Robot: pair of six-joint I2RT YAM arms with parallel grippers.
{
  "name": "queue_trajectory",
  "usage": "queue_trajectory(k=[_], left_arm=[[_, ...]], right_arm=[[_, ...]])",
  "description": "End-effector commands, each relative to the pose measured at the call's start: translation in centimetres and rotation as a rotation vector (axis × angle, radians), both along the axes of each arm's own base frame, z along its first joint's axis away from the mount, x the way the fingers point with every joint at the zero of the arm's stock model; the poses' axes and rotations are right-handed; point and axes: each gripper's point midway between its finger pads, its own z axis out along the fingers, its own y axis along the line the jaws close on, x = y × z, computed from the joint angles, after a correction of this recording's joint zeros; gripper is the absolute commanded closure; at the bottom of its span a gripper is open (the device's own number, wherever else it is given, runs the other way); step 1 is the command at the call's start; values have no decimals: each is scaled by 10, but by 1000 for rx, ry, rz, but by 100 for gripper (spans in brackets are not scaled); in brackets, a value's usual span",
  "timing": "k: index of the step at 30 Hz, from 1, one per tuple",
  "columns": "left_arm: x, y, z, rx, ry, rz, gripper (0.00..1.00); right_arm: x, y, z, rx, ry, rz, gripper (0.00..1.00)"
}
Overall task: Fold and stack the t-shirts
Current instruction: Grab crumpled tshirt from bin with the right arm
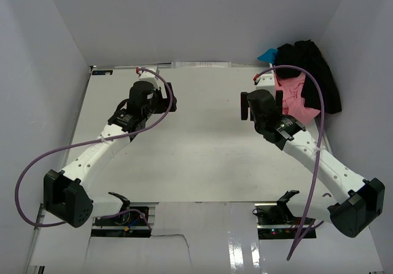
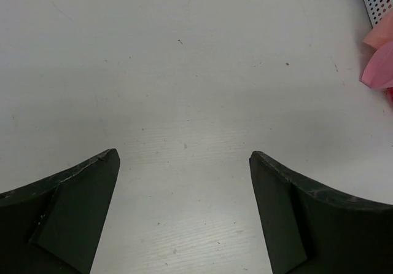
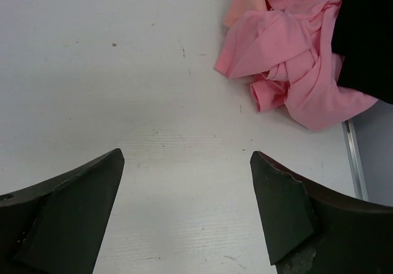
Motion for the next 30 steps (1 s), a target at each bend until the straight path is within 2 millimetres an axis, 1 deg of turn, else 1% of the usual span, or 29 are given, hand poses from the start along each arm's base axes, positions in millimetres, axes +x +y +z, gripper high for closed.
queue_trajectory(k=[1,4,5,6,7,8,9,10,11,13,14,15,16,17,18,19,20,21,22,23,24,25,26,27,28,30], left_arm=[[-7,0,19,-36,-38,-15,2],[-10,1,21,-39,-42,-18,2],[-12,1,24,-46,-49,-19,2],[-13,1,25,-52,-52,-21,2],[-13,0,27,-57,-56,-23,2],[-14,0,27,-60,-58,-26,2],[-16,1,29,-64,-62,-24,2],[-16,1,28,-61,-63,-25,2],[-16,2,30,-61,-66,-21,2],[-16,4,28,-53,-63,-11,2],[-15,5,27,-48,-64,-7,2],[-14,6,27,-43,-62,-2,2],[-13,8,25,-35,-56,10,2],[-13,9,26,-32,-57,12,2],[-13,9,26,-31,-56,13,2],[-13,9,28,-34,-60,15,2],[-14,10,27,-33,-60,15,2],[-14,10,29,-36,-63,15,2],[-15,10,28,-37,-64,14,2],[-15,9,29,-39,-64,10,2],[-15,9,28,-37,-62,11,2],[-15,9,28,-38,-60,12,2],[-14,8,26,-36,-55,10,2],[-14,8,25,-35,-48,10,2],[-13,8,24,-34,-42,9,2],[-14,7,24,-38,-41,9,2]], right_arm=[[-2,1,15,70,-48,-2,10],[-2,9,19,85,-31,42,10],[-1,8,18,80,-27,37,10],[5,4,22,88,-33,13,10],[7,-3,19,84,-13,-9,10],[18,-21,14,83,14,-74,10],[26,-24,18,120,22,-71,10],[32,-32,19,133,25,-88,10],[43,-51,14,135,39,-145,10],[60,-69,30,115,-25,-220,10],[70,-76,26,85,-31,-257,10],[78,-87,35,42,-66,-305,10],[85,-92,39,21,-89,-333,10],[100,-101,35,-18,-109,-389,10],[108,-106,33,-45,-111,-417,10],[116,-111,40,-71,-118,-434,10],[134,-114,27,-100,-111,-437,10],[143,-115,21,-115,-95,-426,10],[155,-123,29,-95,-113,-441,10],[170,-118,11,-78,-75,-400,10],[178,-119,7,-69,-68,-392,10],[187,-131,-5,-69,-47,-413,10],[196,-133,4,-48,-70,-411,10],[202,-136,4,-37,-71,-411,10],[214,-145,3,-20,-76,-417,10],[226,-155,3,-14,-90,-442,10]])
